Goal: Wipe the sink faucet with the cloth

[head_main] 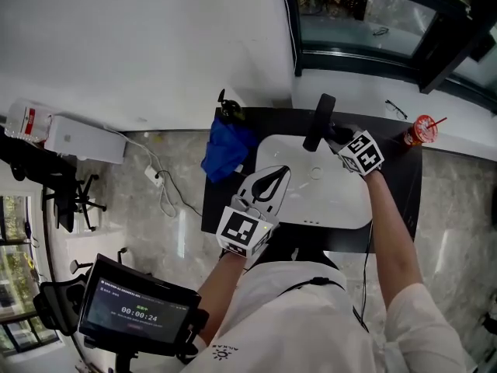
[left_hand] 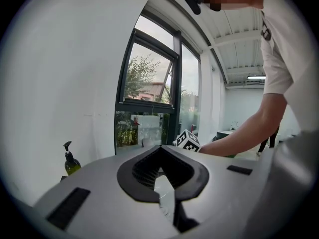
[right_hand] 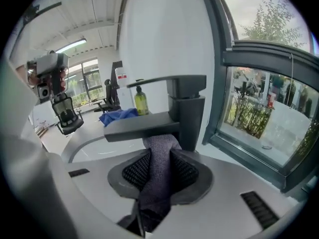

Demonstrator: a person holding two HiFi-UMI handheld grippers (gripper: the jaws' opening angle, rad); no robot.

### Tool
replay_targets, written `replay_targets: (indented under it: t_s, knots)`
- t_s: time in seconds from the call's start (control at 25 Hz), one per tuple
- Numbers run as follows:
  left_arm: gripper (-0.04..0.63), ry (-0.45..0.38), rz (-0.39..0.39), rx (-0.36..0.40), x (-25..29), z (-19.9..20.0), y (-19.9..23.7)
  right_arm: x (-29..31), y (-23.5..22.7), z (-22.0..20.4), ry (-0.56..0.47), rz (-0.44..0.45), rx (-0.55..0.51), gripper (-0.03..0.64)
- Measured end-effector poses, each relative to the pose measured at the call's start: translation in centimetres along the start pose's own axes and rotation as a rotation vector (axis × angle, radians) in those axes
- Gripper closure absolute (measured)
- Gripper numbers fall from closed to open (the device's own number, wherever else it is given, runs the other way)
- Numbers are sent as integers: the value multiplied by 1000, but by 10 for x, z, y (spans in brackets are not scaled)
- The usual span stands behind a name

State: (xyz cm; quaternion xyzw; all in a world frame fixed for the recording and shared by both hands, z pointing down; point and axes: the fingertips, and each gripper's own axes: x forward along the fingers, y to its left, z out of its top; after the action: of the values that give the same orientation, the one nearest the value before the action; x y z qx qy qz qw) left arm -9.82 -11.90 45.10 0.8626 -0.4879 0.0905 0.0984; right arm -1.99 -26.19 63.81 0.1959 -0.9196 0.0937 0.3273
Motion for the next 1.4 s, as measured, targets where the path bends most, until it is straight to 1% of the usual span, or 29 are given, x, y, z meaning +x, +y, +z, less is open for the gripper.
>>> replay_targets:
  t_s: [0.2, 0.4, 0.52, 0.64, 0.72, 0.8, 0.92, 1.08, 1.2, 1.28, 1.4]
  knots:
    - [595, -8, -13, 0, 0, -2, -3, -5, 23, 4, -31, 76, -61, 515]
    - [595, -6, -17, 0, 0, -1, -4, -12, 49, 0, -62, 162, -62, 515]
    - [595, -3, -17, 6, 1, 0, -4, -17, 71, -5, -74, 263, -70, 515]
    - [595, -7, -21, 2, 1, -1, -5, -24, 95, -16, -27, 384, -125, 515]
    - [595, -9, -21, 1, 0, -1, -5, -28, 96, -23, 30, 406, -168, 515]
    - [595, -10, -22, 2, 0, -1, -5, -28, 83, -28, 86, 373, -205, 515]
    - [595, -9, -19, 1, -1, -3, -4, -24, 50, -27, 130, 257, -221, 515]
    - [595, -2, -15, -4, -4, -5, -4, -11, 10, -17, 121, 94, -183, 515]
    - [595, 4, -9, -4, -5, -7, -2, -3, -8, -9, 97, 13, -130, 514]
    - [595, 7, -4, -6, -6, -9, 0, 1, -9, -5, 62, 6, -109, 514]
    - [595, 5, 1, -7, -7, -10, 2, 2, 9, -4, 8, 75, -111, 514]
